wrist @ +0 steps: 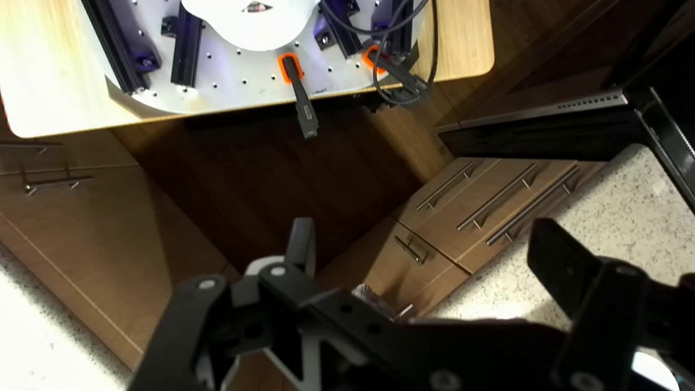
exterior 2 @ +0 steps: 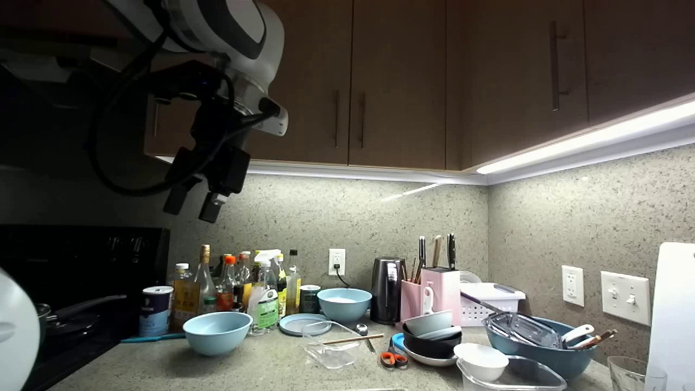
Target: Pick up the bowl and move it to the left
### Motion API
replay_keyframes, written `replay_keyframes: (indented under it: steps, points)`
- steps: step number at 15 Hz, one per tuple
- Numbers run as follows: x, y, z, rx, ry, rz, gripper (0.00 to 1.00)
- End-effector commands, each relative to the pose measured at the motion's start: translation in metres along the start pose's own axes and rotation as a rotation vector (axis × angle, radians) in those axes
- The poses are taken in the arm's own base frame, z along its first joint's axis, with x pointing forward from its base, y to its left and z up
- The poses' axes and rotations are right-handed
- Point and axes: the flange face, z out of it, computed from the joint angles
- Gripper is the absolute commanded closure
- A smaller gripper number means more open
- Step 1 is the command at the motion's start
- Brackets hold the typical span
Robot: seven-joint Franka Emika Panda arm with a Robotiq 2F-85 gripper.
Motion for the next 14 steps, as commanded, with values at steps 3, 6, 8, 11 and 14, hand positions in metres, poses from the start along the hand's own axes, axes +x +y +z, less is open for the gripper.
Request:
replay_keyframes:
  steps: [3, 6, 8, 11, 14]
  points:
    - [0.067, -0.02, -0.023, -0.043, 0.189, -0.086, 0.0]
    - [0.099, -0.034, -0.035, -0.086, 0.274, -0.112, 0.0]
    - [0.11, -0.037, -0.039, -0.085, 0.289, -0.101, 0.0]
    - [0.107, -0.037, -0.034, -0.067, 0.266, -0.09, 0.0]
    - [0.109, -0.037, -0.034, -0.067, 0.263, -0.089, 0.0]
